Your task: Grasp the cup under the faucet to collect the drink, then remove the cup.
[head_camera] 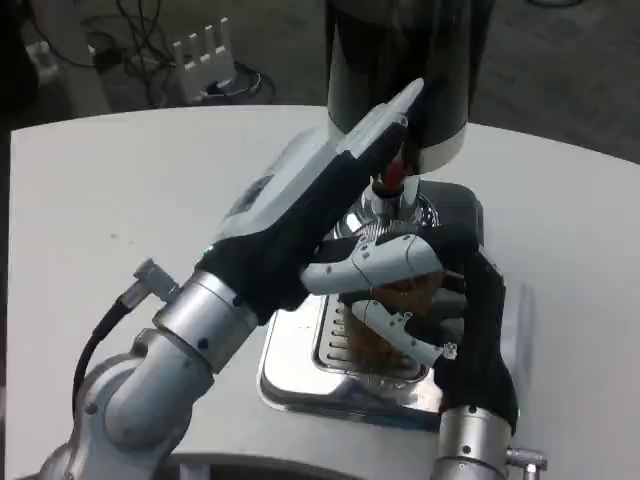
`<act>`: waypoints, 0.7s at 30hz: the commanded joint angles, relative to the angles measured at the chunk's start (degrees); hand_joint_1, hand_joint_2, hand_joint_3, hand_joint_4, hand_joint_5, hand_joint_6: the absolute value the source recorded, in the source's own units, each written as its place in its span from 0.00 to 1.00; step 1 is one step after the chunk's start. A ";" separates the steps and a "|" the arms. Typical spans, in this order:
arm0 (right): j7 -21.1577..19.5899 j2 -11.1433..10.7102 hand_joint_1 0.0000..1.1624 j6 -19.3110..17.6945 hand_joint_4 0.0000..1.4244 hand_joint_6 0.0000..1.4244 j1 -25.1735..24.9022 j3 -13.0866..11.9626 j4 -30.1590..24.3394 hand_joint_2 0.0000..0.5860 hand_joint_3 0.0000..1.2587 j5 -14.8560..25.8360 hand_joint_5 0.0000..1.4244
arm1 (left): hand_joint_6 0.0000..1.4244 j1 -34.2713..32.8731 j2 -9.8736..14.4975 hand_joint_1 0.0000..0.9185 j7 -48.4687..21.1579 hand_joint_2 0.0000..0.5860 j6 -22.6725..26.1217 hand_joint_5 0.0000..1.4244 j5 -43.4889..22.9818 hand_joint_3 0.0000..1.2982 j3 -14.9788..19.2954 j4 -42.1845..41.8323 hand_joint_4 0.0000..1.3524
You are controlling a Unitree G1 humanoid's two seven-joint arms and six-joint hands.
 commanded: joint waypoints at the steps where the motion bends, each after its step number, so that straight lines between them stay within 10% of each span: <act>1: -0.21 3.74 0.81 -0.53 0.72 0.81 4.28 1.63 -4.95 0.16 0.73 -1.59 0.82 | 0.04 3.70 -0.12 0.00 -0.61 0.02 2.75 0.00 -1.53 0.00 1.53 -3.59 0.00; 21: 2.97 1.36 0.81 1.16 0.74 0.87 12.23 5.61 -14.01 0.11 0.75 -3.48 0.84 | 0.00 17.28 -1.46 0.00 2.80 0.02 4.59 0.00 -3.22 0.00 9.40 -18.82 0.00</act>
